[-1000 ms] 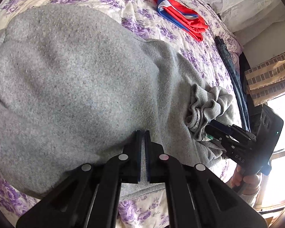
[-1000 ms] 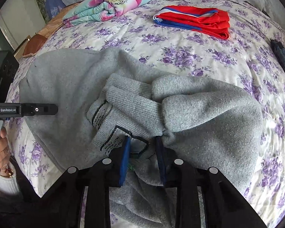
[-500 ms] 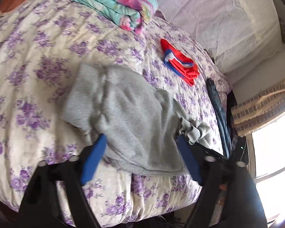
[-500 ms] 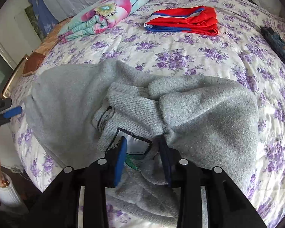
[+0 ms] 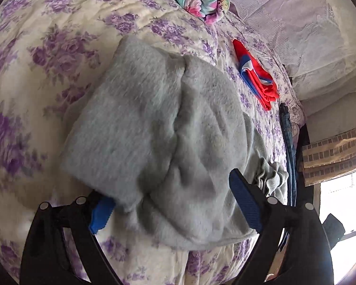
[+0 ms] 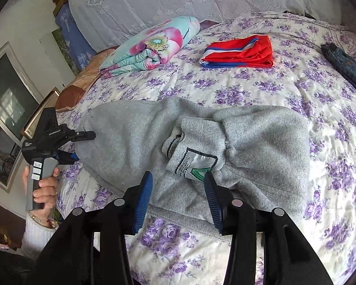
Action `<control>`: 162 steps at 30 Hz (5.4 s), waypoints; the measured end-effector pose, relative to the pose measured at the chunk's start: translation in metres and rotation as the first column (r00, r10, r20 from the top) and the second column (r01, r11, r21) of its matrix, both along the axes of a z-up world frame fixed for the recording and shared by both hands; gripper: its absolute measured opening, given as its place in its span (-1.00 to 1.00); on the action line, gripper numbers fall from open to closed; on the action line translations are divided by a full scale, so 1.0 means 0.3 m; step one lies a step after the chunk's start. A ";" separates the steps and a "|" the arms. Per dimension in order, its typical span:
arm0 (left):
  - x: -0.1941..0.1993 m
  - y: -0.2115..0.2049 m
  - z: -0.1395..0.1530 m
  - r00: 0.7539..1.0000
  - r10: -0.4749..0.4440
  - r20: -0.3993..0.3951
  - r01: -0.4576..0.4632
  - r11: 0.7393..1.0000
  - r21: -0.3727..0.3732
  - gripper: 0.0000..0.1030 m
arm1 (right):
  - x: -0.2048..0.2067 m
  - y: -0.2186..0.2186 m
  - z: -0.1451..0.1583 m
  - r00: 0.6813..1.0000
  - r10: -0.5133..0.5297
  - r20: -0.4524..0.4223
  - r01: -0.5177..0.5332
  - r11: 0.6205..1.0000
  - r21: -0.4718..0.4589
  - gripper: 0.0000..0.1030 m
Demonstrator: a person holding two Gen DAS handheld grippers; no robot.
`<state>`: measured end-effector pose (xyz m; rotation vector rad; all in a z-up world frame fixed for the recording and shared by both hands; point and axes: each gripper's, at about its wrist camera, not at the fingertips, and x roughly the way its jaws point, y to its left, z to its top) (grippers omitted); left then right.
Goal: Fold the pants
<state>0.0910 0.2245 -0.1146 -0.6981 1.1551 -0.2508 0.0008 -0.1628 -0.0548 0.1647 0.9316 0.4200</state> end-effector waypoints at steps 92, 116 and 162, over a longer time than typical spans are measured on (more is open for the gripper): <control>0.015 -1.022 0.118 0.797 -0.602 0.052 0.574 0.780 0.249 -0.90 | 0.132 -0.308 -0.078 0.978 -0.203 -0.041 0.186 0.950 -0.250 -0.18; -0.258 -1.057 0.138 0.731 -0.674 0.110 0.574 0.694 0.436 -0.90 | 0.679 0.293 -0.043 0.911 0.200 -0.361 -0.365 0.797 -0.481 0.15; 0.061 -0.636 -0.051 0.920 -0.390 -0.036 0.391 0.911 0.127 0.91 | 0.168 -0.395 -0.300 0.931 -0.160 -0.327 0.264 0.916 0.302 0.93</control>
